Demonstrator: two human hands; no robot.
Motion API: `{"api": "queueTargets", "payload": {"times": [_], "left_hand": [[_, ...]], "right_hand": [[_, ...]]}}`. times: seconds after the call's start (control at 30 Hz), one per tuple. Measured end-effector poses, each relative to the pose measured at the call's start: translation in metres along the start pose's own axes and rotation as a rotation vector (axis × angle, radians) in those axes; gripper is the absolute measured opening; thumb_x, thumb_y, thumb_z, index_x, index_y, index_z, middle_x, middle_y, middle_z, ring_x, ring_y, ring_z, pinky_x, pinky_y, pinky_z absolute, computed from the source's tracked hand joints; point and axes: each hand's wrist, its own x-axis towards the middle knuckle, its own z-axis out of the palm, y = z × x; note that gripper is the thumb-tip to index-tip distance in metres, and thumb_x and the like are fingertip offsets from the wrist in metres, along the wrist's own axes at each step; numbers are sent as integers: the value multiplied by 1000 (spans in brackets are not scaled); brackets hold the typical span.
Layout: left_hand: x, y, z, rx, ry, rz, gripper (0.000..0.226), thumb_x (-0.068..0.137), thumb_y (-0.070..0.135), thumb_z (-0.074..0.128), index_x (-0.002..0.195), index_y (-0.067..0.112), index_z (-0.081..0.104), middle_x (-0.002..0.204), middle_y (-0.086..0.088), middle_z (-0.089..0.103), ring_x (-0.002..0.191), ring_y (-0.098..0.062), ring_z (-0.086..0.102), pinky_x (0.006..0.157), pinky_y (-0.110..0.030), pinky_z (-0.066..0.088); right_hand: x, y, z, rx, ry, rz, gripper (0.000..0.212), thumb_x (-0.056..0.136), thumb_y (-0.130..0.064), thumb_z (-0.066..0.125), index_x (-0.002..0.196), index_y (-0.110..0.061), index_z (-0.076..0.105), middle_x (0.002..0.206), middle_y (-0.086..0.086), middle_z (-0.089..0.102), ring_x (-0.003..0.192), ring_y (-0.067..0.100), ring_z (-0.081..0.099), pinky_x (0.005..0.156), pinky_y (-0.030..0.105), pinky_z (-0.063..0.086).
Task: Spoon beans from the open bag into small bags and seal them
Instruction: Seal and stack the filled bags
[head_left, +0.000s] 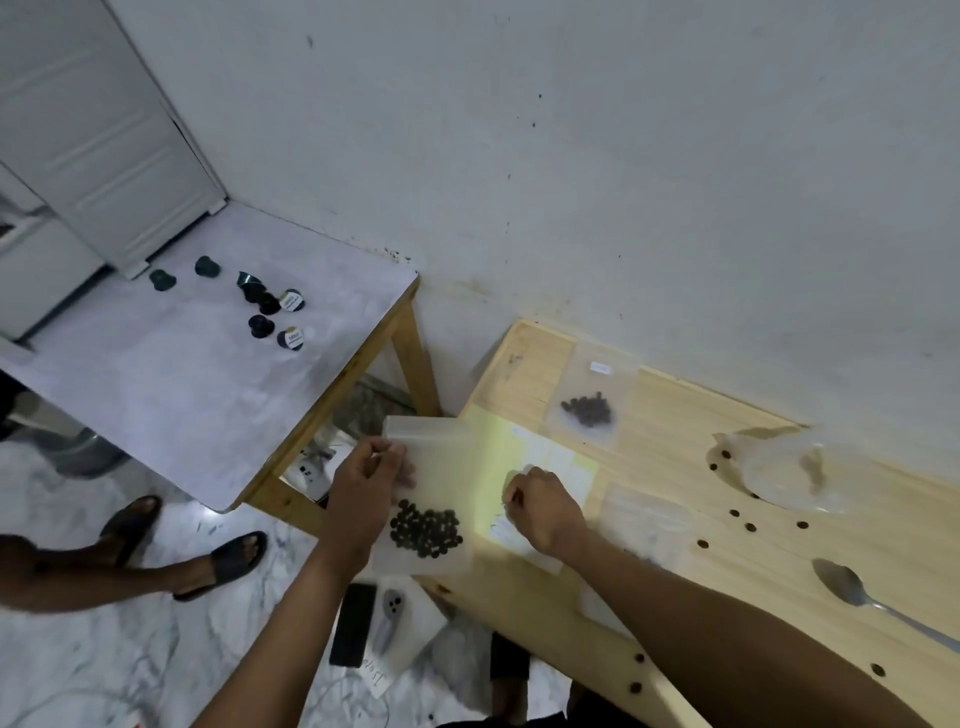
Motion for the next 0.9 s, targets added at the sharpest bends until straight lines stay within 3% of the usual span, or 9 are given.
{"api": "queueTargets", "payload": {"times": [0.17, 0.3, 0.43, 0.53, 0.67, 0.8, 0.9], "left_hand": [[4, 10, 14, 4, -27, 7, 17, 99, 21, 52, 95, 7, 60, 73, 2, 68, 62, -6, 63, 66, -32, 49], [9, 25, 33, -10, -69, 22, 20, 101, 21, 49, 95, 6, 60, 81, 3, 72, 66, -3, 66, 63, -27, 47], [18, 45, 58, -33, -140, 74, 20, 103, 20, 45, 99, 5, 57, 92, 1, 76, 78, -13, 72, 58, -27, 44], [21, 64, 79, -46, -218, 110, 21, 103, 20, 44, 103, 1, 53, 93, 2, 77, 82, -17, 73, 59, -30, 44], [17, 87, 103, -37, -261, 182, 19, 103, 21, 45, 100, 4, 54, 89, 4, 77, 80, -16, 73, 61, -31, 45], [13, 100, 119, -42, -280, 211, 16, 102, 22, 47, 98, 9, 55, 87, 4, 76, 80, -14, 73, 61, -30, 46], [11, 103, 126, -33, -279, 222, 17, 102, 23, 48, 99, 9, 57, 86, 2, 75, 80, -12, 72, 62, -29, 49]], "right_hand": [[-6, -3, -24, 319, 138, 85, 14, 94, -12, 51, 83, -16, 57, 78, -4, 61, 68, 11, 54, 67, 30, 48], [-12, -7, -61, 531, 342, 65, 12, 97, -15, 56, 85, -16, 59, 76, -1, 60, 68, 16, 54, 74, 47, 50], [-28, -29, -109, 671, 434, -22, 11, 95, -9, 58, 91, -14, 67, 72, -15, 58, 67, 5, 52, 69, 21, 45], [-36, -42, -132, 712, 448, -101, 10, 92, -9, 63, 92, -16, 70, 64, -11, 51, 65, 11, 48, 67, 23, 43], [-40, -53, -152, 712, 480, -116, 11, 87, -11, 69, 92, -18, 63, 69, 5, 51, 66, 16, 51, 68, 30, 48], [-45, -50, -161, 710, 533, -69, 15, 84, -14, 72, 89, -21, 60, 70, -2, 54, 66, 14, 53, 73, 40, 51], [-48, -47, -162, 728, 561, -65, 16, 84, -14, 73, 89, -19, 59, 68, -6, 51, 62, 9, 48, 66, 33, 46]]}}
